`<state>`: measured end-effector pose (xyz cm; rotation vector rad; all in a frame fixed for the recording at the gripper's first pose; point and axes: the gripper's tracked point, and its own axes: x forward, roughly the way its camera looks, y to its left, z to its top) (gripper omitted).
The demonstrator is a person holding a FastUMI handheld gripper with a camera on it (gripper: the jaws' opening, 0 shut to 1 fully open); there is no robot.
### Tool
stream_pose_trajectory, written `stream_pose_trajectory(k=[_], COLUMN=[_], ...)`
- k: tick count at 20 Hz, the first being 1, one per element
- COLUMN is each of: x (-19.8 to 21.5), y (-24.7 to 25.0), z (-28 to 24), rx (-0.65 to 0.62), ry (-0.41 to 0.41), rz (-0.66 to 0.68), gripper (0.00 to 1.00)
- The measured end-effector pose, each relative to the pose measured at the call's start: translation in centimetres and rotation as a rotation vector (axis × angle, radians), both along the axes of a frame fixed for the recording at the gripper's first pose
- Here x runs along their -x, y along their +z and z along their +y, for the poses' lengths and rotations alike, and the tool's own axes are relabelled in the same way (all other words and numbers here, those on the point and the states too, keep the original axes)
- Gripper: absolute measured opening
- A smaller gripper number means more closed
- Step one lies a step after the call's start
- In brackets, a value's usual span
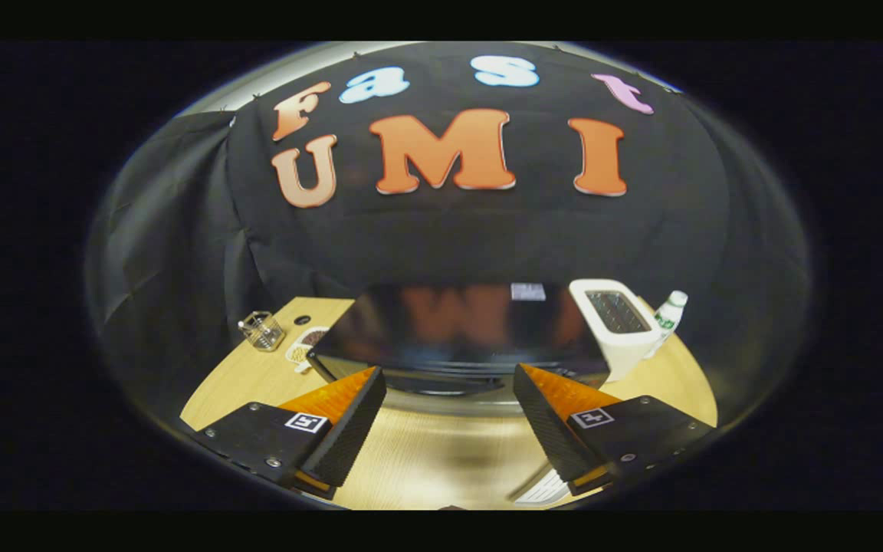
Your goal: Open the toaster oven, put the food inside, and close the toaster oven door.
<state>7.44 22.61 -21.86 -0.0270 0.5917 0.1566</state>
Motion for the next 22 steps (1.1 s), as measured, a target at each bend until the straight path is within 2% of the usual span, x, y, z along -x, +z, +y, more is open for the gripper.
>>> stream_pose_trajectory(k=[7, 13, 18, 22], x=[-1.7, -1.1, -0.9, -0.9], y=[13.5, 22.8, 28.0, 30.2], z=[-3.0, -3.3, -5.6, -7.1], rx=[0.042, -0.09, -0.086, -0.073], ry=[-0.012, 0.028, -0.008, -0.026], rz=[-0.287, -0.427, -0.516, -0.559], gripper=[0.99, 0.99, 0.99, 0.98])
